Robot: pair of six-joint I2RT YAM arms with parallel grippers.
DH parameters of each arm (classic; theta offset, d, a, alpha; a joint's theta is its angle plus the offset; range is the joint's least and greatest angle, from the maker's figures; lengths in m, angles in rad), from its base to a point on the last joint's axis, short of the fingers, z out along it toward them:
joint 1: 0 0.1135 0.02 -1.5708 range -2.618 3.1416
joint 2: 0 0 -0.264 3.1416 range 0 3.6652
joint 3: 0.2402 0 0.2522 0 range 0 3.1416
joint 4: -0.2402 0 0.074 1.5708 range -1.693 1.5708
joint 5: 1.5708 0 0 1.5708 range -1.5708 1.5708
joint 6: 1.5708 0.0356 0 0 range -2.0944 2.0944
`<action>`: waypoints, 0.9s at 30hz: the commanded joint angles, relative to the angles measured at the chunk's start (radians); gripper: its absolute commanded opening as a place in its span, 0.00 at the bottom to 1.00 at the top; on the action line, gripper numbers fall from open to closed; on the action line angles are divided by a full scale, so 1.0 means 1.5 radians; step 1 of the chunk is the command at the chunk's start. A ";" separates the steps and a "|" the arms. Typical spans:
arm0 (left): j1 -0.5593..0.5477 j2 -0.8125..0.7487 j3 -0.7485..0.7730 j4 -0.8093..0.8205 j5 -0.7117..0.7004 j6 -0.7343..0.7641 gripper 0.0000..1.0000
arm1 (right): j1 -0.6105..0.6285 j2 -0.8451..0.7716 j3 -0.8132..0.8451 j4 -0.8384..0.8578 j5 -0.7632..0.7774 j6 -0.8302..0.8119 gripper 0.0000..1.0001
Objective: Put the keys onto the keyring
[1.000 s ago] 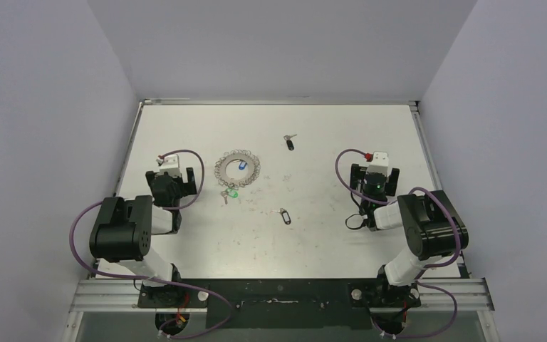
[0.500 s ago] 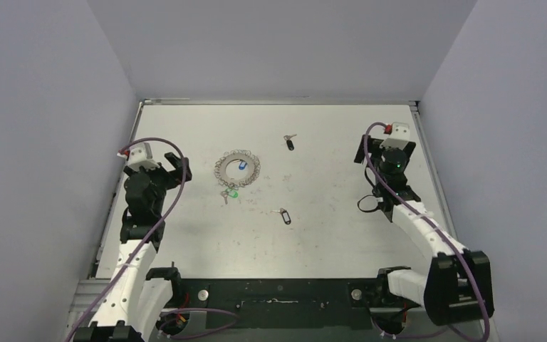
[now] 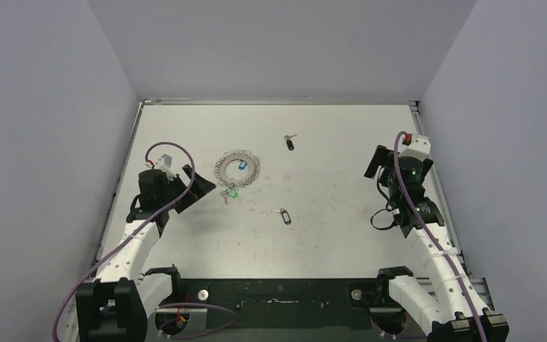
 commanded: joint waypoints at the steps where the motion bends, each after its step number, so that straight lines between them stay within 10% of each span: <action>1: 0.000 0.100 0.041 0.071 0.072 -0.025 0.97 | -0.007 -0.032 0.013 -0.101 0.069 0.080 1.00; 13: -0.268 0.470 0.470 -0.187 -0.190 0.214 0.97 | -0.014 -0.040 -0.040 -0.076 -0.006 0.134 1.00; 27: -0.332 0.745 0.673 -0.235 -0.263 0.221 0.93 | -0.017 0.022 -0.028 -0.066 -0.078 0.113 1.00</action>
